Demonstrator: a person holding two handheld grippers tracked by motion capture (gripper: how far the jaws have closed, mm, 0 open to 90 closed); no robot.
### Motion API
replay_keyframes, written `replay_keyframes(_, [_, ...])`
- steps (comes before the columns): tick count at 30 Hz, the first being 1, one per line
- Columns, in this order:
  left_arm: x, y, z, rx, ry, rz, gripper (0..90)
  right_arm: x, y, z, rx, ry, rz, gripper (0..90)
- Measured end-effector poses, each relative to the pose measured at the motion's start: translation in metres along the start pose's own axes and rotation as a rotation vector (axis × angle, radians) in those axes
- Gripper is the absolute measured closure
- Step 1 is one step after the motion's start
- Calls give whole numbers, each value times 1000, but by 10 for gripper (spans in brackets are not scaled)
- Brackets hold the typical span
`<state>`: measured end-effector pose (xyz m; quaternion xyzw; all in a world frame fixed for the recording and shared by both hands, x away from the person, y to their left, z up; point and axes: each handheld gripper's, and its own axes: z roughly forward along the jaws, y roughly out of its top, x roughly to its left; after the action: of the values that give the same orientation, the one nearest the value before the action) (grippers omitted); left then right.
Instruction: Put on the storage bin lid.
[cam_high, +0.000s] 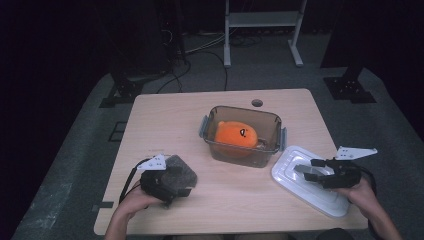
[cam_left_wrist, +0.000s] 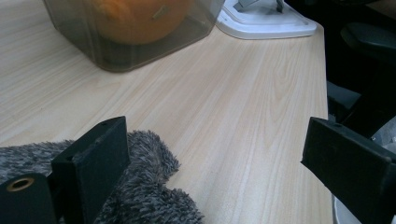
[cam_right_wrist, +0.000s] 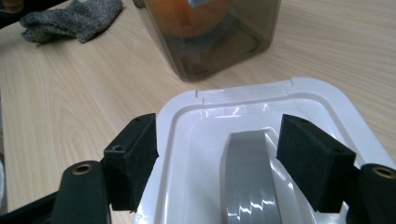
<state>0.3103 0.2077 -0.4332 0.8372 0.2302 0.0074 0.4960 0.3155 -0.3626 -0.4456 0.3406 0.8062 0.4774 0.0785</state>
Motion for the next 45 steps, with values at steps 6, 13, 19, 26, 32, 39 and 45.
replay_keyframes(6, [0, 0, 0, 1, -1, -2, 65, -1, -5, 1, 6, -10, 7, 277])
replay_keyframes(13, [0, 0, 1, 2, -3, -2, 65, -3, -10, 0, 18, -29, 5, 281])
replay_keyframes(19, [0, 0, 1, 4, -4, 0, 65, -5, -14, 0, 22, -46, 10, 300])
replay_keyframes(26, [0, 0, 1, 5, -6, 1, 65, -5, -17, 0, 27, -63, 1, 369])
replay_keyframes(32, [-1, 0, 1, 4, -7, -1, 65, -5, -18, 0, 33, -75, -6, 435])
replay_keyframes(39, [-1, 0, 1, 6, -11, 0, 65, -5, -19, 0, 35, -85, -20, 497])
replay_keyframes(45, [-1, 0, 2, 7, -12, 1, 65, -5, -20, -1, 33, -91, -26, 526])
